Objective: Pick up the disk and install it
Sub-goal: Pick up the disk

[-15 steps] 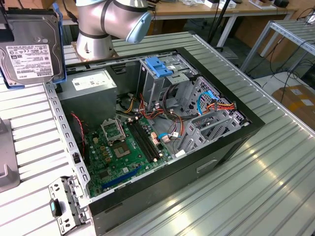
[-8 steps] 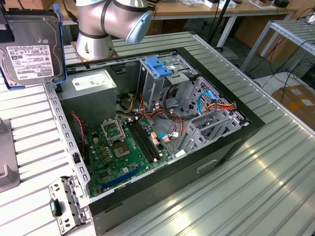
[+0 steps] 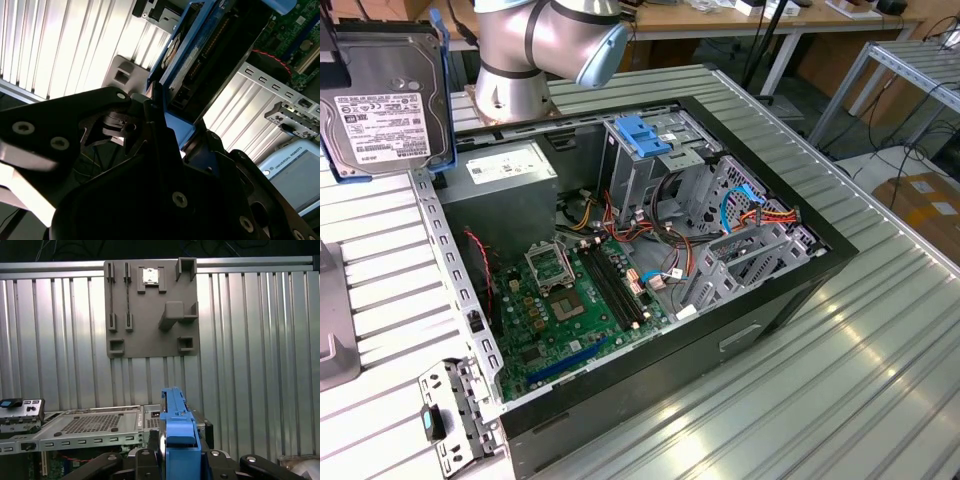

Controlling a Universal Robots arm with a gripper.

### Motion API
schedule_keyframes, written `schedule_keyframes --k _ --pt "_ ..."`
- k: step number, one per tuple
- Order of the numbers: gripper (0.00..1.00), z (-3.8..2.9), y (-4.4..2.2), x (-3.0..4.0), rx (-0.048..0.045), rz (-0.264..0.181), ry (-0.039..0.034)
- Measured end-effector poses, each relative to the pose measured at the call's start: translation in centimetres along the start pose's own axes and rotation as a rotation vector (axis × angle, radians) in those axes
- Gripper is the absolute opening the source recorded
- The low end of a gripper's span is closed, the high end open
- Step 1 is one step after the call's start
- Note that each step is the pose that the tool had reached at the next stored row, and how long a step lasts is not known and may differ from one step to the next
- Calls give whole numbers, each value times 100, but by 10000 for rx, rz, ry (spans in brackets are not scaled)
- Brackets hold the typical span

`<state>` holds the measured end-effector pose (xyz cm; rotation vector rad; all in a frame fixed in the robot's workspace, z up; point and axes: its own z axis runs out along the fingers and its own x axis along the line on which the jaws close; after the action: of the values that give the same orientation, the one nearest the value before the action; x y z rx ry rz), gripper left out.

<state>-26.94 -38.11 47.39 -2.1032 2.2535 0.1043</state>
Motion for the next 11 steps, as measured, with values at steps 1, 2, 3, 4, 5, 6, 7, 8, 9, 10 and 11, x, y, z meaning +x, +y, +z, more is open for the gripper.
schedule_keyframes --k 1,2,3,4,5,6,7,8,9,10,11 --pt "37 0 -1 4 -1 0 0" --pt "37 1 -2 6 0 0 0" --pt "37 2 -3 9 0 0 0" --pt "37 2 -4 12 0 0 0" --pt "37 2 -4 15 0 0 0" --pt "37 3 -5 19 0 0 0" --pt "37 3 -6 22 0 0 0" --pt "37 3 -7 29 0 0 0" --pt "37 3 -8 35 0 0 0" --pt "37 3 -9 40 0 0 0" --pt "37 3 -9 46 0 0 0"
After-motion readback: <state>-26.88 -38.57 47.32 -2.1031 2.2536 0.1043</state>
